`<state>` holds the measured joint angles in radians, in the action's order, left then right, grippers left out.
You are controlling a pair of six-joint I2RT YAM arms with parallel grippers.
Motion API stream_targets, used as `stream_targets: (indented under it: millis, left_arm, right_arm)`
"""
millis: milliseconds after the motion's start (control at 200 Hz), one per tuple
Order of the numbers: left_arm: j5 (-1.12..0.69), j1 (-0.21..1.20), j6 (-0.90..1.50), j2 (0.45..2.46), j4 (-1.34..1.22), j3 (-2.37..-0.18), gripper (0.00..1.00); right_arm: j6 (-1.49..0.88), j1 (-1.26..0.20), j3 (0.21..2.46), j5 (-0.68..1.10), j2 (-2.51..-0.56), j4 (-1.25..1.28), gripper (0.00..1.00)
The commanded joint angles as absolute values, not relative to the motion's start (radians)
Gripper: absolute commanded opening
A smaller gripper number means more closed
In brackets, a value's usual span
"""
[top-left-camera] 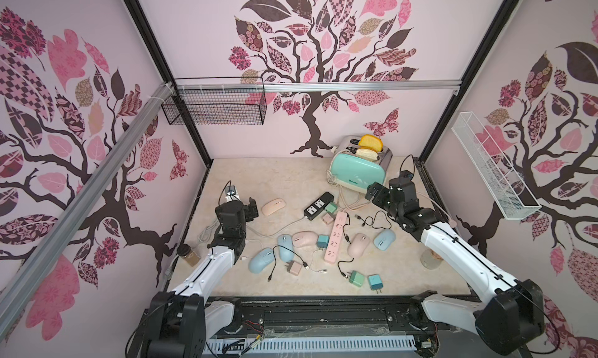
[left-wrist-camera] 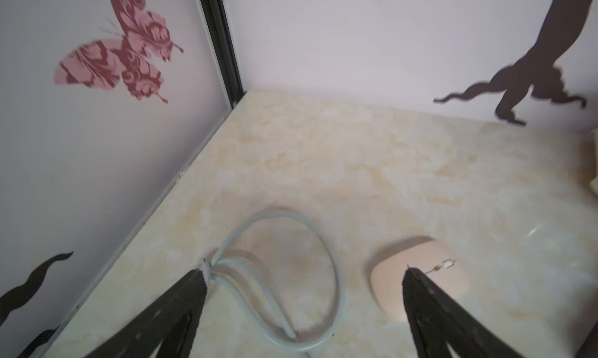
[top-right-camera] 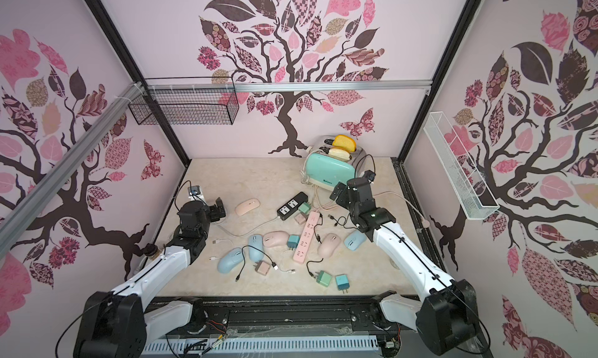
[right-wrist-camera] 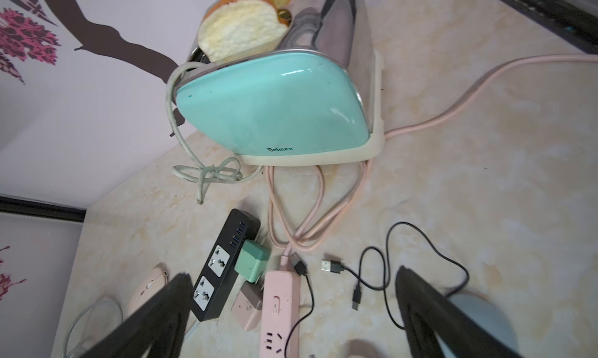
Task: Unplug the wireless mouse
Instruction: Reset both arms
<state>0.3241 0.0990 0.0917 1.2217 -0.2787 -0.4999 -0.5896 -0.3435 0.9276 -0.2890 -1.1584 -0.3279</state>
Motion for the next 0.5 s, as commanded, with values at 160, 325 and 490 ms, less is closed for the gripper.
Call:
stream_targets:
  millis: [160, 325, 490]
  left_arm:
    - [0.201, 0.015, 0.007, 1.463, -0.544, -0.510, 0.98]
    - [0.174, 0.008, 0.009, 1.468, -0.540, -0.516, 0.98]
    - [0.014, -0.044, 0.061, 1.457, -0.536, -0.508, 0.98]
  right_arm:
    - [-0.387, -0.335, 0.847, -0.654, -1.065, -0.118, 1.00]
    - [-0.190, -0.194, 0.619, -0.565, -1.023, 0.223, 1.00]
    - [-0.095, -0.105, 0.604, -0.540, -1.189, 0.152, 1.00]
